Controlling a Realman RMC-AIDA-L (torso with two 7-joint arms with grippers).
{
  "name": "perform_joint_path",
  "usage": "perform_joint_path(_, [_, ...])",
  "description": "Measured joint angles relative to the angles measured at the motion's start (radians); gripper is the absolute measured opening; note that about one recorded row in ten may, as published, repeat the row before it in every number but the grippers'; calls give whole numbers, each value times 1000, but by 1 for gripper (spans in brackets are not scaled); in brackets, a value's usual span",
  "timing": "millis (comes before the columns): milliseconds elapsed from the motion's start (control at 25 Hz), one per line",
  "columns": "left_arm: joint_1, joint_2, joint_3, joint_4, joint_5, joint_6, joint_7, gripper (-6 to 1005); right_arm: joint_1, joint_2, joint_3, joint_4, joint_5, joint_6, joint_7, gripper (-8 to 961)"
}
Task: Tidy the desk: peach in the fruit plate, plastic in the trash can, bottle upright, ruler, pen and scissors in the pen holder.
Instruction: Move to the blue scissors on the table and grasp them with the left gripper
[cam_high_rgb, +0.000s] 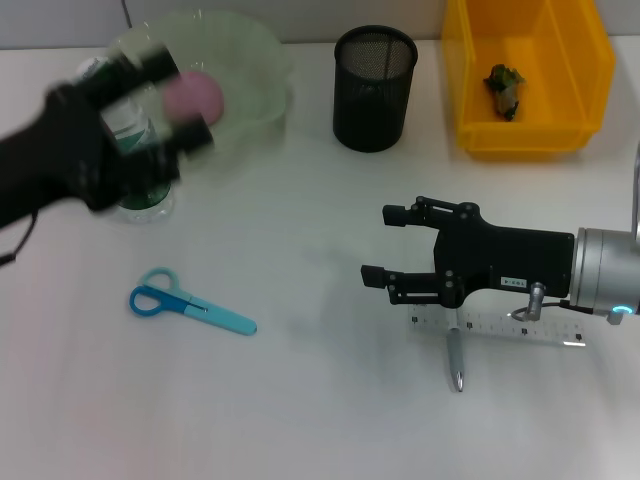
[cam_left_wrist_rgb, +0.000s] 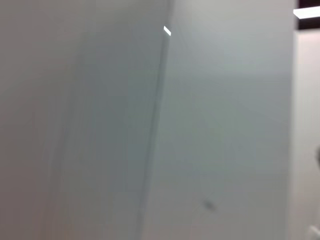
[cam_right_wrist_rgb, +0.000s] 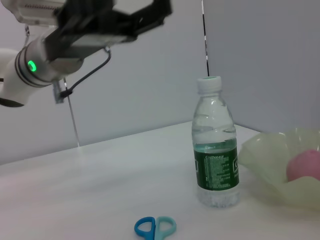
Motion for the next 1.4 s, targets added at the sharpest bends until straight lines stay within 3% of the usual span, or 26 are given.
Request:
perform_joint_path(120, [-1, 13, 19, 25, 69, 22, -29, 826, 1, -1, 0, -2, 1, -5, 9, 830])
perform_joint_path(280, [0, 14, 20, 99, 146, 35, -62, 826, 0, -3, -1, -5, 1, -3, 23, 830])
perform_joint_path(600, [-42, 1, 20, 298, 257, 39, -202, 823, -8, -5, -1, -39, -3, -1, 63, 829])
perform_joint_path(880, [-141, -4, 20, 481, 402, -3, -347, 819, -12, -8, -8, -54, -8, -9, 121, 829])
perform_joint_path(1200, [-210, -27, 40, 609, 570, 1, -335, 813, -12, -12, -8, -85, -42, -22, 211, 828])
perform_joint_path(1400, [-211, -34, 133, 699, 648, -7, -301, 810, -14, -15, -2, -89, -42, -34, 252, 829])
